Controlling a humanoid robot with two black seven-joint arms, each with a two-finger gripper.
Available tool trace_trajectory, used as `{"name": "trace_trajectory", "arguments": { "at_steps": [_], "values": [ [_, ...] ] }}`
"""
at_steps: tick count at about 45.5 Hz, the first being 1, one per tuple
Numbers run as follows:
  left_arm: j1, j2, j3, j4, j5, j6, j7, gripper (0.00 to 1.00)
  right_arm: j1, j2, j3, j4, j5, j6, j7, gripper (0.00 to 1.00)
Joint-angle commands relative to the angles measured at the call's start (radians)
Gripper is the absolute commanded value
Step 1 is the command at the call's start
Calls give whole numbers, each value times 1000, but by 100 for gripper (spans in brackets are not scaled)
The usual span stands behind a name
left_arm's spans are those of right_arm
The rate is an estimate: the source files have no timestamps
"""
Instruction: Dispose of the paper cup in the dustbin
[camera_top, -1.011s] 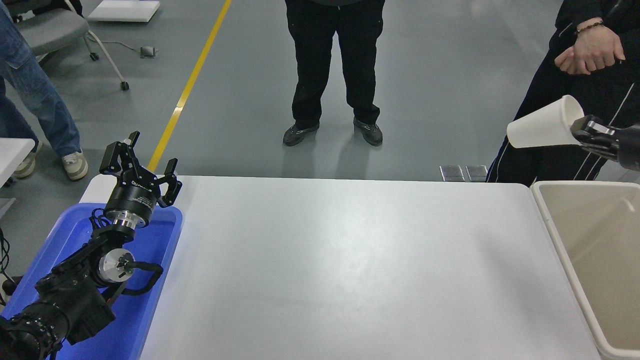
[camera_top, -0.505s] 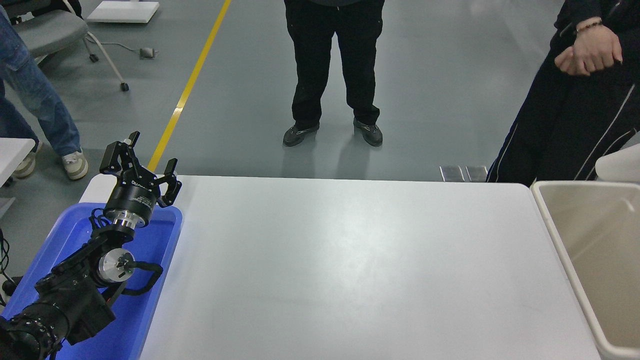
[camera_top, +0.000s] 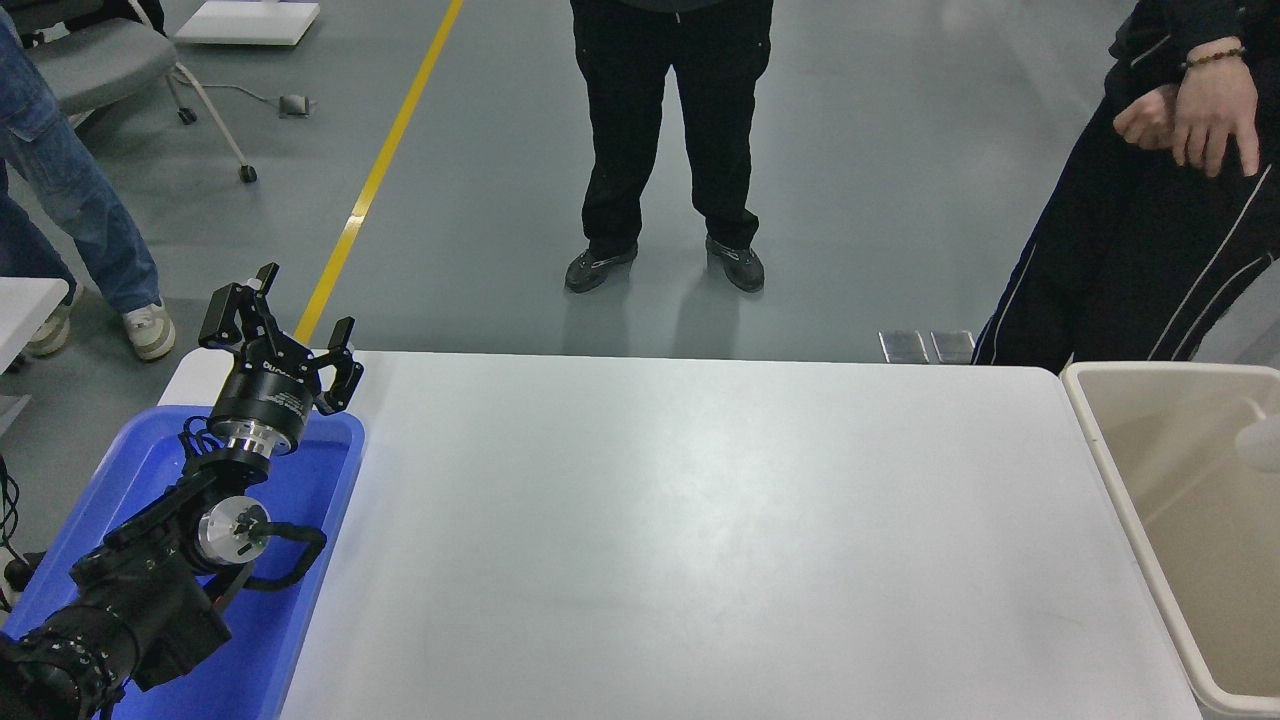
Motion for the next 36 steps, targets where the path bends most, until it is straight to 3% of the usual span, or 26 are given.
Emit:
{"name": "trace_trajectory", "arguments": {
  "at_steps": [1,14,19,24,36],
  "values": [
    [0,0,0,0,0,0,-1,100,-62,68,8,-6,39,-65,-45,0],
    [0,0,0,0,0,0,1,100,-62,76,7,-6,45,-120,-64,0],
    [0,0,0,0,0,0,-1,100,-62,76,7,0,43,-175,-62,50],
    [0,0,0,0,0,0,-1,100,-60,76,7,3,43,-194,-61,83],
    [0,0,0,0,0,0,1,100,-28,76,15,5,45,-200,-61,97]
  ]
}}
